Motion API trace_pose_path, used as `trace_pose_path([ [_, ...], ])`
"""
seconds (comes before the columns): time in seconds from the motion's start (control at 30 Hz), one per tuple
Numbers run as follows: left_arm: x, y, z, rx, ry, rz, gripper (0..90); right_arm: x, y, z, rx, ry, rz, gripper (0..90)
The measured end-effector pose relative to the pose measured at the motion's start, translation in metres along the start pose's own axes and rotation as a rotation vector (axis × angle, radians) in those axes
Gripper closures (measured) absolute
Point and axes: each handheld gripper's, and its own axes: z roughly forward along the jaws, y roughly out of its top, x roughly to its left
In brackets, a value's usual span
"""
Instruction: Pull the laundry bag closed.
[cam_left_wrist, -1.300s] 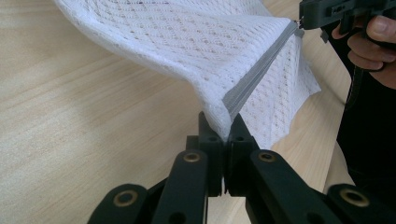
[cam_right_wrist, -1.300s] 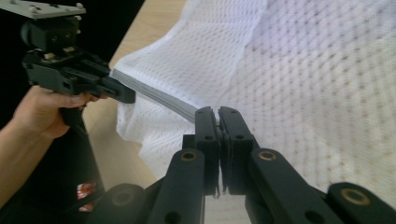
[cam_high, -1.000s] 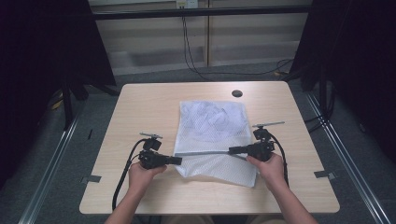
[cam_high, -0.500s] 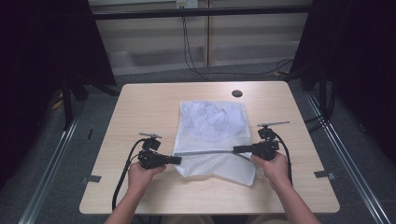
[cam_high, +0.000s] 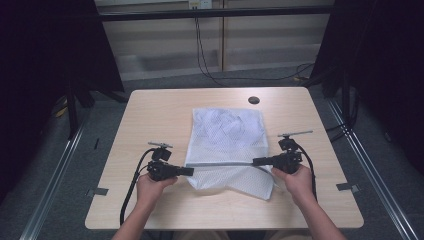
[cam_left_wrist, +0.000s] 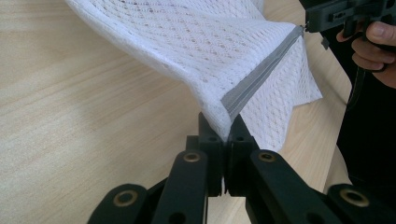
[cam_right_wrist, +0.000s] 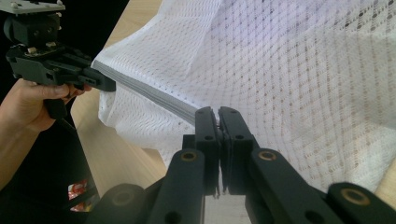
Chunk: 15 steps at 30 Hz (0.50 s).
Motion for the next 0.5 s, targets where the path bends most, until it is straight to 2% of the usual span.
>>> trace_pose_path([
  [0.5,0.0011,0.0005,0.0001,0.002,-0.002,0.009,88.5,-0.0008,-0.0003,-0.0018,-0.005,0.003,-0.002,86.8],
])
